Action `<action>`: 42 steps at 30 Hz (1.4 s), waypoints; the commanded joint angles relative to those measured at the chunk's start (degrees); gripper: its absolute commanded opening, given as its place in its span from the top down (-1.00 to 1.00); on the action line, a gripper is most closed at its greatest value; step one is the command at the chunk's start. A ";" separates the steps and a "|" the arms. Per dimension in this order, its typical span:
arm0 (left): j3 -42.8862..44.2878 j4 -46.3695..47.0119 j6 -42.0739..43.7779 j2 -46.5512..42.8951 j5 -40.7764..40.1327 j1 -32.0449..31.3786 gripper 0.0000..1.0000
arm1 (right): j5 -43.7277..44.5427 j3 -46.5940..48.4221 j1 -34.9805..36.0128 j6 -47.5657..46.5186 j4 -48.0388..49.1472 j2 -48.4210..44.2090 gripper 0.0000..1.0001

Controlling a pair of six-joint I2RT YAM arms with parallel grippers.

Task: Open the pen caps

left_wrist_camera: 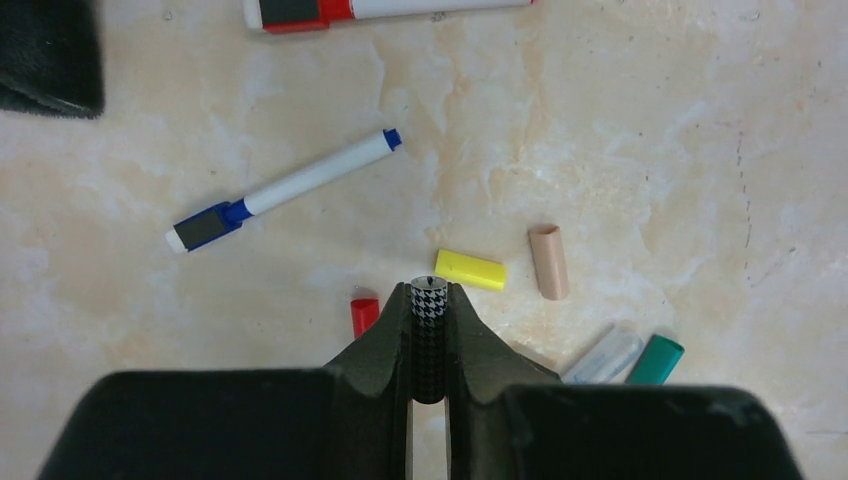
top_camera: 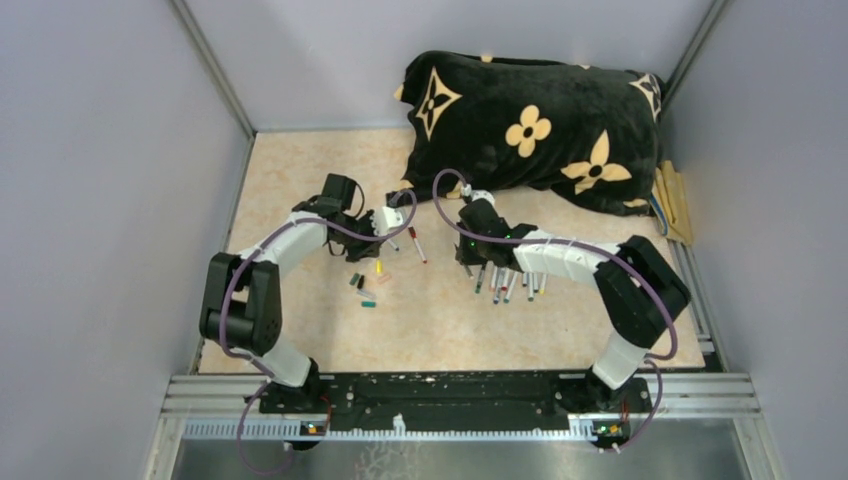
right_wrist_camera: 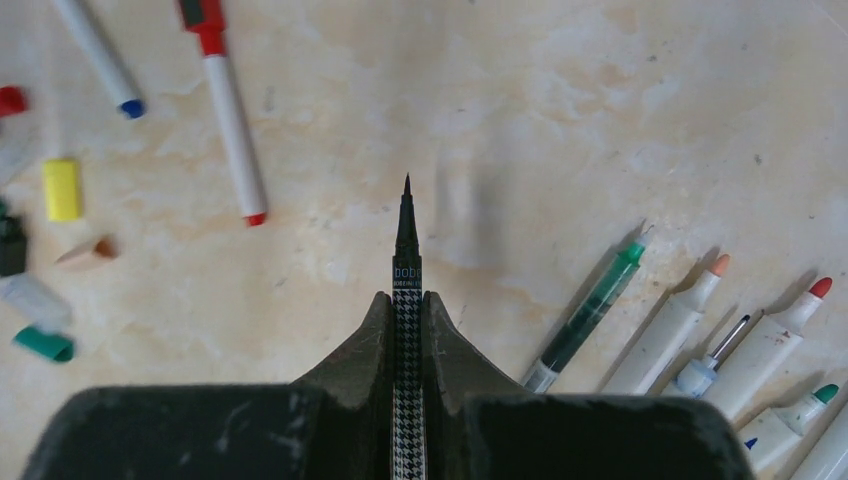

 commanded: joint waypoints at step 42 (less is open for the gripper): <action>21.85 -14.82 -11.09 -3.94 12.46 9.13 -0.21 | 17.15 -8.30 0.67 1.79 6.00 -5.91 0.42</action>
